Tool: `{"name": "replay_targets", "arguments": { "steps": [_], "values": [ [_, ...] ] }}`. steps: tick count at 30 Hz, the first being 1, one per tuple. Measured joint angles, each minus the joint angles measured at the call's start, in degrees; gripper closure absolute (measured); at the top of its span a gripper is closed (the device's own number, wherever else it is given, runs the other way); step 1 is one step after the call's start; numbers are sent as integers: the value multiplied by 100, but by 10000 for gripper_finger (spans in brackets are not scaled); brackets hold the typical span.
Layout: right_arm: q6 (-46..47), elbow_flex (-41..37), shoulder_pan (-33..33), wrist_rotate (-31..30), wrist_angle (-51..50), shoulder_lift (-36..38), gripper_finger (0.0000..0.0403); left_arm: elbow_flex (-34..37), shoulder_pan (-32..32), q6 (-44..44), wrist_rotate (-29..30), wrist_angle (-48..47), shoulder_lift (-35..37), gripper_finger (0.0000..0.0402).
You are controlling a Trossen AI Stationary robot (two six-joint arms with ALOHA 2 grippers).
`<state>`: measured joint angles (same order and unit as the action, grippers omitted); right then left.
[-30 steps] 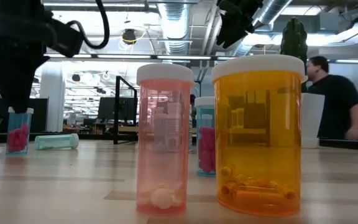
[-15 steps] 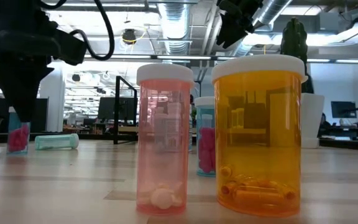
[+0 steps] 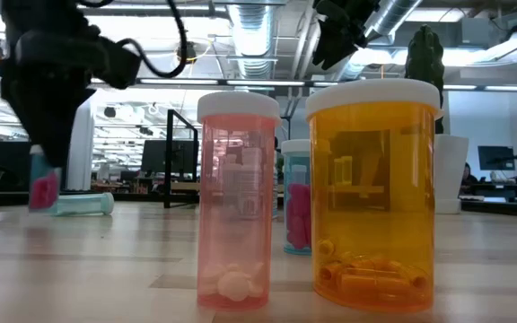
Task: Pick and place medicine bottles onto shelf by color
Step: Put the blue pill bottle on the shelf
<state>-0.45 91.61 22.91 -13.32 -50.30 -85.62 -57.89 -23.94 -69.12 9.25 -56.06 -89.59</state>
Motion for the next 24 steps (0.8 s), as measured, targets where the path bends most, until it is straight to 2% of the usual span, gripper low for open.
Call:
{"name": "replay_targets", "arguments": {
  "steps": [14, 24],
  "values": [
    [-1, 0, -2, 0, 0, 0, 133, -854, 832, 1234, 257, -304, -40, 290],
    [-1, 0, -1, 0, 0, 0, 133, -1171, 1296, 2404, 315, 96, -52, 290]
  ]
}}
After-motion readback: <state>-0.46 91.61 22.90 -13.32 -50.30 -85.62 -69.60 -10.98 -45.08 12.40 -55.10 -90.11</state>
